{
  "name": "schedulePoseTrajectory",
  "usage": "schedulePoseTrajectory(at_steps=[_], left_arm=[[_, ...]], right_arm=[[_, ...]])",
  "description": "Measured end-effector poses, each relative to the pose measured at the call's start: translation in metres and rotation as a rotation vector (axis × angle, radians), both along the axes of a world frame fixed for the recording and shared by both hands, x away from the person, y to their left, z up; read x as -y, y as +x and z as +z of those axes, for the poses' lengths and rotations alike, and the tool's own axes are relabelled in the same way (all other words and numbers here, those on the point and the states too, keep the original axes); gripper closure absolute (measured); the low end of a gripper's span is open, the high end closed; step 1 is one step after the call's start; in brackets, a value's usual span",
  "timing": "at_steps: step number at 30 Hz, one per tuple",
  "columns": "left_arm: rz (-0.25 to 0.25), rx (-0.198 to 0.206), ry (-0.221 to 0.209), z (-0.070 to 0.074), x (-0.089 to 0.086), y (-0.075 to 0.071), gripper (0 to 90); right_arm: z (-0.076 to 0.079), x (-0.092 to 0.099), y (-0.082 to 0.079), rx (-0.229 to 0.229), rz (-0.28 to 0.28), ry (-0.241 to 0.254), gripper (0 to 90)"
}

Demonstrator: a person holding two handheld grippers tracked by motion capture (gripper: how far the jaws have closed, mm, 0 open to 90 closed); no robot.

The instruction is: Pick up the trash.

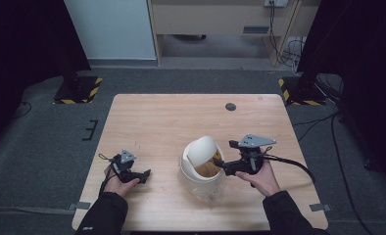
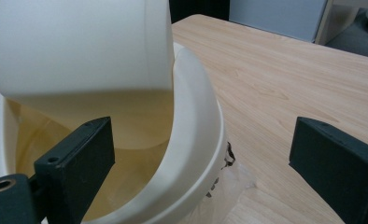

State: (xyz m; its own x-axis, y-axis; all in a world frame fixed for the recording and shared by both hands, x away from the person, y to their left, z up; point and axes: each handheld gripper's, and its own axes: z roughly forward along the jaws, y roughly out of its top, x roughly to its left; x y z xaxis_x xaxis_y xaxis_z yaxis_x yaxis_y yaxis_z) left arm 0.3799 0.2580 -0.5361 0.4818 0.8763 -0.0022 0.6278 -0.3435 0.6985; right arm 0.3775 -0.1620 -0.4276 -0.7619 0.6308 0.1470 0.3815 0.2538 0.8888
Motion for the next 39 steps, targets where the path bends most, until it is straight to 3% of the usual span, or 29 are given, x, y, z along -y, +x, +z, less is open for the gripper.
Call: schedulePoseTrajectory(at_steps=[6, 15, 19, 25, 27, 29, 32, 37, 39], left_arm=[[0.0, 0.0, 0.0, 0.0, 0.0, 0.0, 0.5], [-0.001, 0.0, 0.0, 0.0, 0.0, 0.0, 0.4], [0.0, 0.0, 0.0, 0.0, 0.0, 0.0, 0.4], [-0.001, 0.0, 0.001, 0.0, 0.0, 0.0, 0.4], [-0.001, 0.0, 0.0, 0.0, 0.0, 0.0, 0.4], [-0.001, 0.0, 0.001, 0.0, 0.0, 0.0, 0.4], [-0.001, 0.0, 0.001, 0.0, 0.0, 0.0, 0.4], [-0.001, 0.0, 0.0, 0.0, 0.0, 0.0, 0.4], [-0.001, 0.0, 0.001, 0.0, 0.0, 0.0, 0.3]], right_arm=[[0.012, 0.012, -0.002, 0.024, -0.018, 0.019, 6.9], [0.026, 0.029, -0.001, 0.06, -0.082, -0.001, 5.0], [0.027, 0.039, 0.001, 0.065, -0.125, 0.014, 4.9], [0.024, 0.056, 0.007, 0.07, -0.183, -0.001, 5.4], [0.022, 0.061, 0.009, 0.062, -0.177, 0.0, 12.0], [0.02, 0.066, 0.012, 0.045, -0.192, -0.005, 9.7], [0.017, 0.069, 0.014, 0.053, -0.209, -0.022, 9.2], [0.004, 0.077, 0.024, -0.034, -0.228, -0.045, 11.3], [-0.002, 0.079, 0.028, -0.041, -0.224, -0.045, 14.6]])
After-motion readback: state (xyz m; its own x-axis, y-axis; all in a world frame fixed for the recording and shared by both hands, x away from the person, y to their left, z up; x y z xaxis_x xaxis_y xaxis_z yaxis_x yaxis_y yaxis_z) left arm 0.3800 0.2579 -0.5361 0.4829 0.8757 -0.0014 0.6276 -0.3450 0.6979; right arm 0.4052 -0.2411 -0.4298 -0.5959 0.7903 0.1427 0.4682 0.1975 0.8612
